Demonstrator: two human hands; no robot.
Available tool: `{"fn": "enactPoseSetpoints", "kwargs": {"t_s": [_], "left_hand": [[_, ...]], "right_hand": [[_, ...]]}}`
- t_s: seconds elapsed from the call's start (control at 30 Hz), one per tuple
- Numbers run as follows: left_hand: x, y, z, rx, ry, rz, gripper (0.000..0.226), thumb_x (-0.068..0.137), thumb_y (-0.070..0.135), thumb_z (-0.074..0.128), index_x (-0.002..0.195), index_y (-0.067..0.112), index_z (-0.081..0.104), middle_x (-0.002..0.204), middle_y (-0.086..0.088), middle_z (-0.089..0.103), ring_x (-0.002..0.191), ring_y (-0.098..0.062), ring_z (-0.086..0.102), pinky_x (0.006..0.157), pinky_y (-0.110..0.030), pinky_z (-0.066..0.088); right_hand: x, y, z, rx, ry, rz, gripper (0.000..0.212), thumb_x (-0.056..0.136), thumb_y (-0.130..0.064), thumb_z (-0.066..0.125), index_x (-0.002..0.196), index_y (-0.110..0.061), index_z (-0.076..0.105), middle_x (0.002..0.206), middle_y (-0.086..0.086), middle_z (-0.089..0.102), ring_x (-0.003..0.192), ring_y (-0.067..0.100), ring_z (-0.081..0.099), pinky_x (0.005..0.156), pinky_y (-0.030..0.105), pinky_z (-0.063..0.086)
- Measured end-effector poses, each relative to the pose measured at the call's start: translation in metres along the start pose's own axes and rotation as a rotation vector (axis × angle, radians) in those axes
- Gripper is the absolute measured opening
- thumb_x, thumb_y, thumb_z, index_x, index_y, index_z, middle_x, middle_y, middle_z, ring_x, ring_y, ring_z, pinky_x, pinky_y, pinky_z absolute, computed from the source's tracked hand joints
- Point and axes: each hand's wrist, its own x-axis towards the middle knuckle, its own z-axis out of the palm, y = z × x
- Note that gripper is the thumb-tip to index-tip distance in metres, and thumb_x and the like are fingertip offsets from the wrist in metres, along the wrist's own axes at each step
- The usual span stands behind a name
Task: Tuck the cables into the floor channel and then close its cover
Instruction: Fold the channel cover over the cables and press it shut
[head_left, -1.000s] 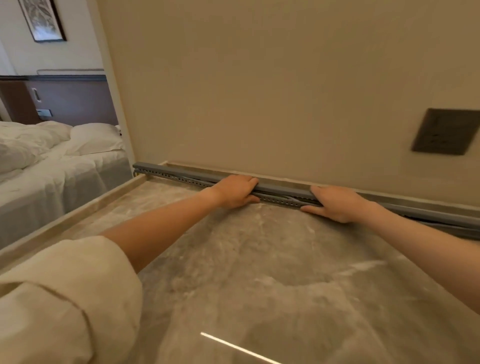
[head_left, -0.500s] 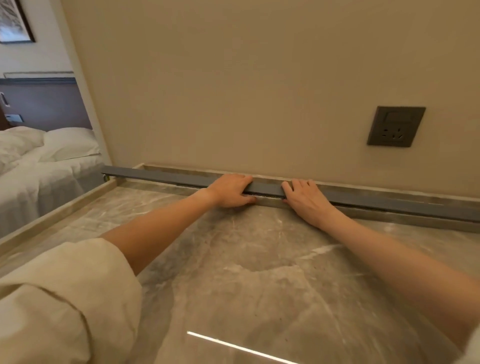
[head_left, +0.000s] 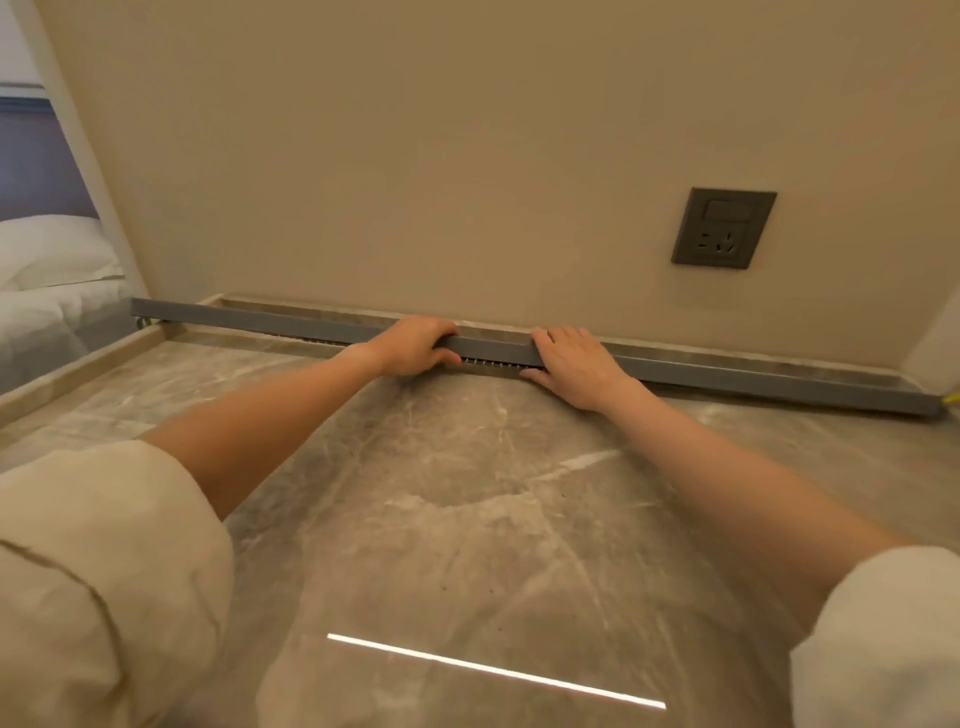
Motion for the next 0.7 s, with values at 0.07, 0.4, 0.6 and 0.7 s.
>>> {"fn": "enactPoseSetpoints", "kwargs": {"t_s": [0.07,0.4,0.6,0.7], "left_hand": [[0.001,0.0,0.002,0.003,0.039,-0.004,0.032,0.089,0.03,0.061,0.107,0.004,0.06,0.106,-0.016,0.067,0.097,-0.033,0.06,0.079,-0.036,0.044],[0.024,0.0,0.024,0.105,0.234,-0.041,0.036,0.084,0.027,0.066,0.11,0.002,0.061,0.109,-0.018,0.064,0.104,-0.035,0.057,0.088,-0.041,0.046],[0.039,0.005,0.02,0.155,0.234,-0.095,0.032,0.086,0.025,0.065,0.107,0.002,0.063,0.107,-0.017,0.063,0.101,-0.035,0.057,0.086,-0.044,0.048],[0.044,0.006,0.021,0.14,0.221,-0.13,0.033,0.086,0.026,0.065,0.109,0.002,0.063,0.108,-0.017,0.062,0.102,-0.034,0.057,0.086,-0.043,0.048]], "right_hand": [[-0.008,0.013,0.0,0.054,-0.044,0.043,0.045,0.096,-0.048,0.038,0.115,-0.008,0.047,0.114,0.014,0.06,0.105,0.033,0.055,0.087,0.04,0.041],[-0.031,0.065,0.002,0.063,-0.113,0.178,0.034,0.098,-0.025,0.046,0.127,-0.008,0.048,0.126,0.013,0.054,0.116,0.031,0.05,0.097,0.039,0.038],[-0.015,0.071,0.002,-0.047,-0.067,0.217,0.024,0.095,-0.021,0.051,0.116,-0.009,0.053,0.121,0.01,0.058,0.112,0.029,0.053,0.094,0.038,0.035],[-0.011,0.073,0.007,-0.008,-0.044,0.259,0.027,0.095,-0.021,0.051,0.12,-0.01,0.053,0.122,0.01,0.058,0.113,0.029,0.053,0.095,0.039,0.036]]}}
